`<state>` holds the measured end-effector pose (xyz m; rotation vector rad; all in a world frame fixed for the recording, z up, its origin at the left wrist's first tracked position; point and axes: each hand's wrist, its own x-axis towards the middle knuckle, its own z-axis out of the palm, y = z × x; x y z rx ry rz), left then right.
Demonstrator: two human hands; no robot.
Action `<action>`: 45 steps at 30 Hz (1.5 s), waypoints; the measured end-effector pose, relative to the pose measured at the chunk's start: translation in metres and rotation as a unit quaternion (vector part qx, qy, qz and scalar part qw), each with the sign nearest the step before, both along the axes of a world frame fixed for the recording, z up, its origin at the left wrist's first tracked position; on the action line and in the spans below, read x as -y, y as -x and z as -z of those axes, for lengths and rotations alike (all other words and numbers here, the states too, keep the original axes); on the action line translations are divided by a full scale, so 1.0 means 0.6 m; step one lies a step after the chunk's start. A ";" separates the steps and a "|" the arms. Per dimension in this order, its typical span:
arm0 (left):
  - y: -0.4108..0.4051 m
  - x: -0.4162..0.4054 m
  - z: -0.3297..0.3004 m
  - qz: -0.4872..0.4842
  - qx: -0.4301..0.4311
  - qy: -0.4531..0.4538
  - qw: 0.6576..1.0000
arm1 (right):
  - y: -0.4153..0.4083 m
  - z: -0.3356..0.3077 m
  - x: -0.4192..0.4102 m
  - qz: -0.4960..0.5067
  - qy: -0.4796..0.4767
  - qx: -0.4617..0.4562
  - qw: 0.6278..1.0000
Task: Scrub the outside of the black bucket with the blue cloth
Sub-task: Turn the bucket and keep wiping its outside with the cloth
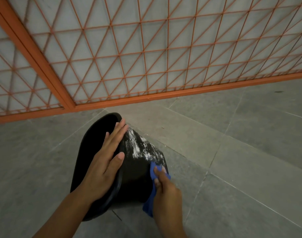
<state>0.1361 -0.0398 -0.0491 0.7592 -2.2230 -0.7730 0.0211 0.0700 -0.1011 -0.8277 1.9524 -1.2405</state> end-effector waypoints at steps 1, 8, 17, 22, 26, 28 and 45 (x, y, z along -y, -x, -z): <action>-0.004 0.002 0.001 0.001 0.000 -0.004 1.000 | -0.007 0.004 0.002 -0.004 0.002 -0.002 1.000; -0.005 0.001 0.001 0.000 0.017 -0.001 1.000 | 0.007 0.007 -0.002 0.001 0.017 -0.024 1.000; 0.001 0.002 -0.008 -0.042 -0.005 0.020 0.999 | 0.037 0.037 0.031 0.039 -0.033 -0.043 0.998; 0.026 0.027 -0.024 -0.140 -0.068 0.016 0.988 | 0.027 0.052 0.028 0.047 -0.031 -0.035 0.998; 0.019 0.031 0.001 -0.093 -0.066 -0.067 0.991 | 0.000 0.045 0.008 0.037 0.012 -0.022 0.999; 0.013 0.036 0.007 -0.089 -0.063 -0.090 0.990 | -0.020 0.031 0.002 0.004 0.058 -0.022 0.998; 0.022 0.034 0.007 -0.082 -0.005 -0.016 0.996 | 0.022 0.060 -0.011 0.033 -0.025 -0.005 0.999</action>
